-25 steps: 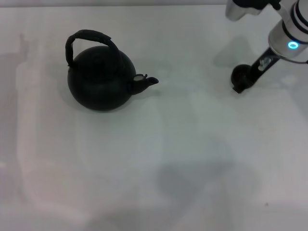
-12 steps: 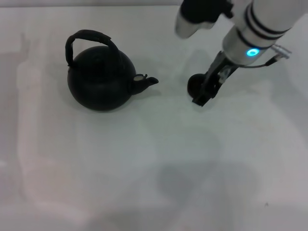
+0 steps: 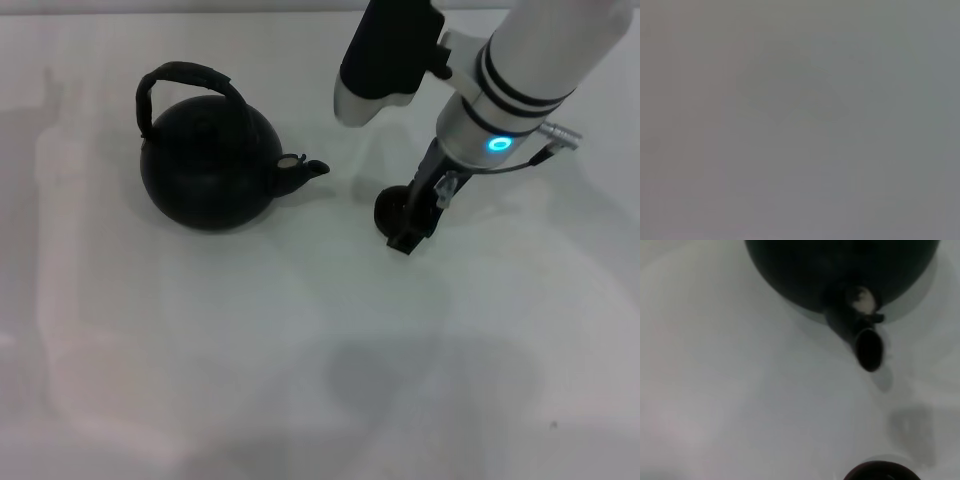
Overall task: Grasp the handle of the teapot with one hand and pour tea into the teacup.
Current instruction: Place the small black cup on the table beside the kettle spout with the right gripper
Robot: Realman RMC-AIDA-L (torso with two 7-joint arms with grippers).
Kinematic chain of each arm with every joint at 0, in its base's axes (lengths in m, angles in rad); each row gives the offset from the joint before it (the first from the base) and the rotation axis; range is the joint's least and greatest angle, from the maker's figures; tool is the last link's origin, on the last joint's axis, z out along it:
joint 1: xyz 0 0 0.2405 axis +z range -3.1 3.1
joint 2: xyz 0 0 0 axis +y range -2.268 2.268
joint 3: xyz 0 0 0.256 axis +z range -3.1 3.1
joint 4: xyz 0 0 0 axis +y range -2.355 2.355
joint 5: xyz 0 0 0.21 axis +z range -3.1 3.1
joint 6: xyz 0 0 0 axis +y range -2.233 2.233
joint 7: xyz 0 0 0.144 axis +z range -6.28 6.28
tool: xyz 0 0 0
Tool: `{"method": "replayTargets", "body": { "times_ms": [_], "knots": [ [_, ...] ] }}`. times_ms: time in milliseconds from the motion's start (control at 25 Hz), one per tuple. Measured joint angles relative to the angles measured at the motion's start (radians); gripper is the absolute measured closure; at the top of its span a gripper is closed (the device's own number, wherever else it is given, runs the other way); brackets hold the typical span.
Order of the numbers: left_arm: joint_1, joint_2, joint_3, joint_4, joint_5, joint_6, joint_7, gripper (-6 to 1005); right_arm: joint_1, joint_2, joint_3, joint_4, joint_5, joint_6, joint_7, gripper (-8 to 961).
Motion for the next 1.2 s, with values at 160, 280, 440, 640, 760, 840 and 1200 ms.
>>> {"method": "replayTargets", "body": {
  "times_ms": [160, 280, 440, 640, 760, 840, 1200],
  "knots": [
    [0.0, 0.0, -0.014, 0.0, 0.0, 0.001, 0.0, 111, 0.0, 0.0, -0.028, 0.0, 0.03, -0.009, 0.0, 222],
    [0.0, 0.0, -0.024, 0.0, 0.001, 0.001, 0.0, 111, 0.0, 0.0, -0.043, 0.0, 0.043, -0.015, 0.001, 222],
    [0.0, 0.0, -0.025, 0.0, 0.001, 0.001, 0.0, 111, 0.001, 0.0, -0.069, -0.001, 0.043, -0.021, 0.012, 221],
    [0.0, 0.0, -0.025, 0.0, 0.001, 0.001, 0.0, 111, 0.012, 0.0, -0.102, 0.004, 0.039, -0.027, 0.022, 221],
    [0.0, 0.0, -0.025, 0.0, 0.001, 0.001, 0.0, 111, 0.014, 0.0, -0.103, 0.007, 0.039, -0.028, 0.022, 220],
    [0.0, 0.0, -0.025, 0.0, 0.001, 0.001, 0.0, 111, 0.014, 0.0, -0.104, 0.01, 0.039, -0.029, 0.022, 220],
    [-0.01, 0.0, -0.031, 0.0, 0.0, 0.004, 0.0, 112, 0.014, 0.0, -0.121, 0.017, 0.04, -0.037, 0.024, 219]
  ]
}}
